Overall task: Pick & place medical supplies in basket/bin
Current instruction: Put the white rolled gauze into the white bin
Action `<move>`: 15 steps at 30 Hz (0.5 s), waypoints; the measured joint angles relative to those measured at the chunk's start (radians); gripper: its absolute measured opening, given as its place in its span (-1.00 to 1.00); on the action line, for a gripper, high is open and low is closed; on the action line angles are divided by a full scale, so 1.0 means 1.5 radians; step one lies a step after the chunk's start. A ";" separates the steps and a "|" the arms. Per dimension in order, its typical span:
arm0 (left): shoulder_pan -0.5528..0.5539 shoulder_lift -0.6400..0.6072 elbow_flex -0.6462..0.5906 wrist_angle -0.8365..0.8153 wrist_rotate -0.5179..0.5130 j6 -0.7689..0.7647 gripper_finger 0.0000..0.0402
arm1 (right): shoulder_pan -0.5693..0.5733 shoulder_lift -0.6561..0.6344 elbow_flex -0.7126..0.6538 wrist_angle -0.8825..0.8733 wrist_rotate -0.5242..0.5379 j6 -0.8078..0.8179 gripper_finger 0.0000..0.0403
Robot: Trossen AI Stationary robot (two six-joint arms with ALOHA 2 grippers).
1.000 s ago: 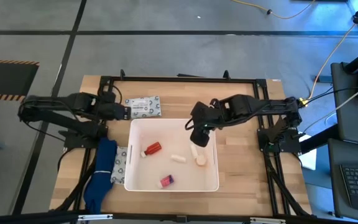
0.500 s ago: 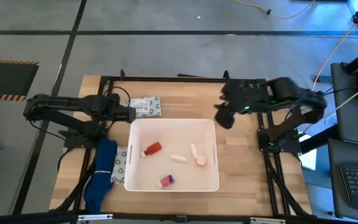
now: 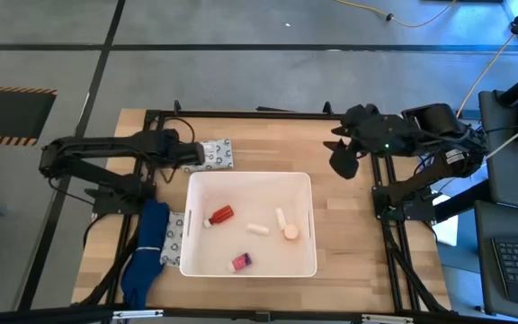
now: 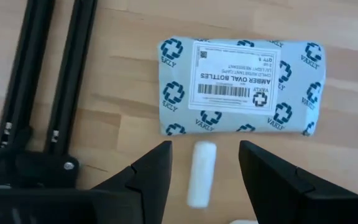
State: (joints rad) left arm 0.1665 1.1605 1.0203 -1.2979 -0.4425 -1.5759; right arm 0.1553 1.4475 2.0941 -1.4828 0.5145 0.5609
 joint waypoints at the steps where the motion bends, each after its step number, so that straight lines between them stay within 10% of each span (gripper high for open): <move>1: 0.003 0.011 0.000 0.002 0.002 -0.003 -0.10 | -0.003 0.000 0.000 -0.002 0.000 -0.011 -0.01; 15: 0.033 0.170 0.000 0.011 0.116 0.019 -0.10 | -0.062 -0.003 0.000 -0.060 0.000 -0.049 -0.01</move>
State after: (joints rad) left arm 0.2161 1.4161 1.0199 -1.2812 -0.2685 -1.5480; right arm 0.0618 1.4429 2.0940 -1.5730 0.5144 0.4867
